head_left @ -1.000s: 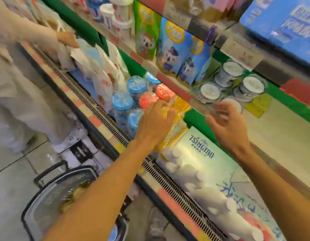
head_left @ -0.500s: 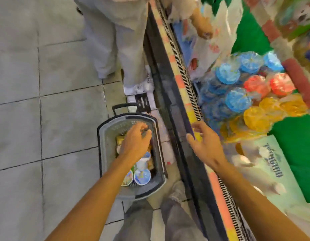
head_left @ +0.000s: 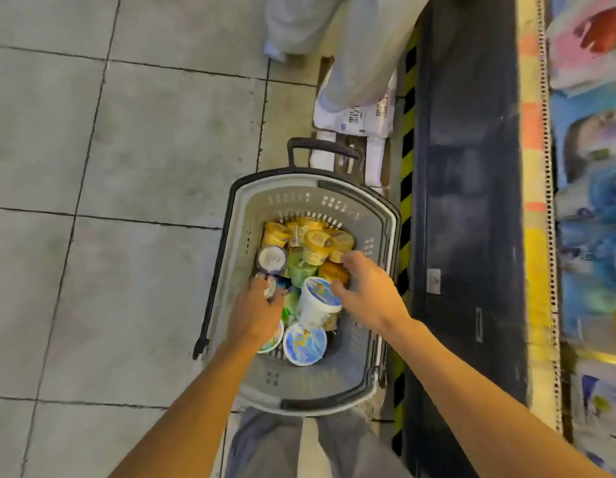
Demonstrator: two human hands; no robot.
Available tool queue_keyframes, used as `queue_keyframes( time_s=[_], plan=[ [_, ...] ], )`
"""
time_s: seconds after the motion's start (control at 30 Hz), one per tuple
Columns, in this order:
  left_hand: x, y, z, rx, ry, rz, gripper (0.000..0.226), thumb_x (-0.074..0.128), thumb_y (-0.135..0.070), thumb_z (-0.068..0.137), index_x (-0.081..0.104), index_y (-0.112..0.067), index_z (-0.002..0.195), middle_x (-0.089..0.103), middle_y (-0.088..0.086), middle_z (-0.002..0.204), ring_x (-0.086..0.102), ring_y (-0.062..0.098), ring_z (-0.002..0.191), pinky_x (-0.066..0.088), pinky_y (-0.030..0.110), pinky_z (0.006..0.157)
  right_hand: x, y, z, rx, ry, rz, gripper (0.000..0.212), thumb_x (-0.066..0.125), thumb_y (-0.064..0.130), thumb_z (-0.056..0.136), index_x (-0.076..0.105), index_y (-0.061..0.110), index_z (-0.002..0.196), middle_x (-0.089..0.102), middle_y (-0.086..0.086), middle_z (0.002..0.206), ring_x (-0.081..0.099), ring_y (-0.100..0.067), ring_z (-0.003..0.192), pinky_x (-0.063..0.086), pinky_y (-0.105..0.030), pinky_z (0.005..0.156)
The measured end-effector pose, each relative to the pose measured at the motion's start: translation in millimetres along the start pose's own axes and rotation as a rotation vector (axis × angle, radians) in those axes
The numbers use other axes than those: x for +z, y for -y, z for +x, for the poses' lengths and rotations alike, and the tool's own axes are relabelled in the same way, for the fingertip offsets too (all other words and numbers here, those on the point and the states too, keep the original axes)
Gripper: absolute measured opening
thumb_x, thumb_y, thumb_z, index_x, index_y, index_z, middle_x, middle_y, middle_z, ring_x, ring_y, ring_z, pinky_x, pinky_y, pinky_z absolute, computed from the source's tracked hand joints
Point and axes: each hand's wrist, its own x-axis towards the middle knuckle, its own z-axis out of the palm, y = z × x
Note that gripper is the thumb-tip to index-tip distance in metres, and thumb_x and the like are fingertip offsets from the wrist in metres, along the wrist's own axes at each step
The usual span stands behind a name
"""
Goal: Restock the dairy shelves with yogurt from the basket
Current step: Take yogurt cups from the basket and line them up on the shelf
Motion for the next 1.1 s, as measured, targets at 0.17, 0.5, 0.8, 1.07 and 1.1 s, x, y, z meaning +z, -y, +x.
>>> queue_keyframes(
  time_s=[0.17,0.5,0.8,1.07,1.1],
  plan=[
    [44,62,63,-0.130,0.005,0.079,0.042,0.058,-0.031,0.093,0.048,-0.013,0.129,0.056,0.013,0.128,0.057,0.034,0.115,0.047,0.040,0.088,85,-14,83,-0.016,0.169,-0.141,0.064,0.065,0.039,0.092,0.034,0.019,0.145,0.045,-0.008,0.147,0.049,-0.032,0.128,0.048,-0.046,0.095],
    [131,83,146,-0.221,-0.192,0.120,0.081,0.061,-0.042,0.091,0.024,0.001,0.150,0.034,0.021,0.145,0.035,0.036,0.134,0.034,0.043,0.109,221,-14,210,-0.060,0.275,-0.288,0.105,0.082,0.040,0.079,0.015,0.004,0.151,0.027,-0.020,0.152,0.024,-0.040,0.145,0.031,-0.048,0.112],
    [148,88,149,-0.222,-0.318,0.124,0.083,0.068,-0.040,0.087,0.028,-0.004,0.149,0.036,0.016,0.145,0.039,0.033,0.130,0.039,0.046,0.103,240,-16,235,-0.052,0.263,-0.491,0.085,0.077,0.046,0.081,0.031,0.009,0.143,0.034,-0.018,0.143,0.032,-0.041,0.137,0.038,-0.054,0.109],
    [166,82,145,-0.213,-0.306,-0.105,0.047,0.067,-0.037,0.089,0.043,-0.023,0.127,0.026,0.024,0.150,0.035,0.045,0.130,0.033,0.049,0.107,215,-20,229,-0.078,0.151,-0.335,0.085,0.079,0.047,0.076,0.041,0.013,0.144,0.041,-0.014,0.140,0.039,-0.040,0.131,0.039,-0.046,0.107],
    [166,80,149,-0.241,-0.286,-0.124,0.042,0.065,-0.040,0.091,0.043,-0.025,0.124,0.029,0.023,0.147,0.035,0.045,0.130,0.029,0.048,0.108,212,-22,226,-0.078,0.130,-0.304,0.084,0.079,0.047,0.075,0.042,0.013,0.143,0.042,-0.013,0.139,0.041,-0.039,0.130,0.040,-0.045,0.106]
  ],
)
